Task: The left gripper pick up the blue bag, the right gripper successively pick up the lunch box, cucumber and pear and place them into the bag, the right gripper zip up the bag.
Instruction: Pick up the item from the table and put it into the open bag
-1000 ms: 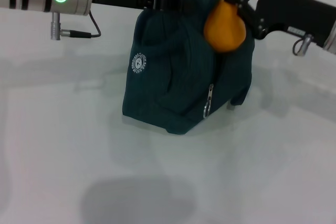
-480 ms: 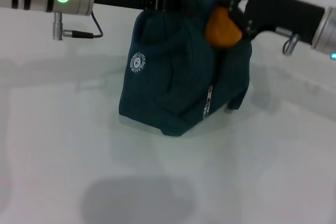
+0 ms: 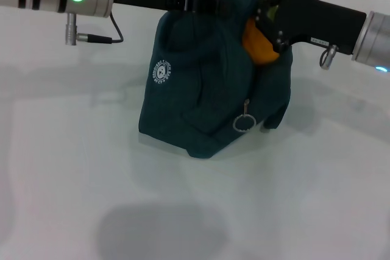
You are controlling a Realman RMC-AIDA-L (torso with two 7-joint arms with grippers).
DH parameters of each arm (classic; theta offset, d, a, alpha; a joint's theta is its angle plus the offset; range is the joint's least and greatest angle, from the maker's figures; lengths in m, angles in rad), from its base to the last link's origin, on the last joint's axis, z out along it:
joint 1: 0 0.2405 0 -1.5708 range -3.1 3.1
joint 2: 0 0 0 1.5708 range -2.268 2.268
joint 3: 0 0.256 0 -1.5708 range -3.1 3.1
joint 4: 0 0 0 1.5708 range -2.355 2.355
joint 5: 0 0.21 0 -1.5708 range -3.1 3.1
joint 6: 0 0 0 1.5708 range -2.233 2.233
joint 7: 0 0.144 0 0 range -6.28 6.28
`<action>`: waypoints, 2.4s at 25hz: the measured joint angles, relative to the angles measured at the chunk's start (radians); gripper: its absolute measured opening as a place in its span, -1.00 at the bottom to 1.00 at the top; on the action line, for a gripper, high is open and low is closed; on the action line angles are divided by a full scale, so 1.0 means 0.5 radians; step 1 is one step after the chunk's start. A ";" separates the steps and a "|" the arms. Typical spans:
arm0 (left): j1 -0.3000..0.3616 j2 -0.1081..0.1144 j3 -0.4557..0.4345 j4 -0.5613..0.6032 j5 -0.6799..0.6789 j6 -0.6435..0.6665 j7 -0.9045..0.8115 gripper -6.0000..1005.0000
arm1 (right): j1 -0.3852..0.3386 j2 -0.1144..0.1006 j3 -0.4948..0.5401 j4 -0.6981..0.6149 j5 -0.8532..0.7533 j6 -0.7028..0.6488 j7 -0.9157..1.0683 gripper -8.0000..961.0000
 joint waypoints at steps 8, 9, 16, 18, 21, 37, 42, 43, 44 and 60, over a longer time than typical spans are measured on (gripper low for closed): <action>-0.006 0.006 -0.005 0.000 0.000 0.000 -0.016 -0.89 | -0.006 -0.008 -0.093 0.024 -0.018 0.089 0.013 -0.93; -0.007 0.007 -0.005 0.000 0.000 0.001 -0.019 -0.89 | -0.008 -0.013 -0.121 0.021 -0.021 0.112 0.013 -0.93; -0.012 0.024 -0.009 0.000 0.000 0.020 -0.056 -0.89 | -0.012 -0.024 -0.188 -0.046 -0.156 0.205 0.010 -0.93; -0.006 0.032 -0.009 0.000 0.000 0.021 -0.071 -0.89 | -0.040 -0.025 -0.188 -0.121 -0.159 0.197 0.003 -0.93; 0.001 0.044 -0.010 0.000 0.000 0.025 -0.078 -0.89 | -0.110 -0.025 -0.189 -0.291 -0.175 0.190 0.000 -0.93; 0.007 0.090 -0.015 0.000 -0.053 0.126 -0.080 -0.89 | -0.191 -0.017 -0.041 -0.543 -0.335 0.122 0.018 -0.93; 0.019 0.072 -0.014 -0.030 -0.164 0.161 -0.081 -0.89 | -0.304 -0.024 0.149 -0.620 -0.272 -0.103 0.090 -0.93; 0.011 0.068 -0.011 -0.055 -0.194 0.172 -0.081 -0.89 | -0.336 -0.025 0.191 -0.652 -0.268 -0.152 0.110 -0.93; 0.002 0.065 -0.009 -0.073 -0.217 0.180 -0.081 -0.89 | -0.366 -0.025 0.226 -0.677 -0.268 -0.197 0.126 -0.93; -0.047 0.006 -0.031 -0.280 -0.390 0.335 -0.090 -0.89 | -0.462 -0.030 0.332 -0.479 -0.258 -0.578 0.136 -0.93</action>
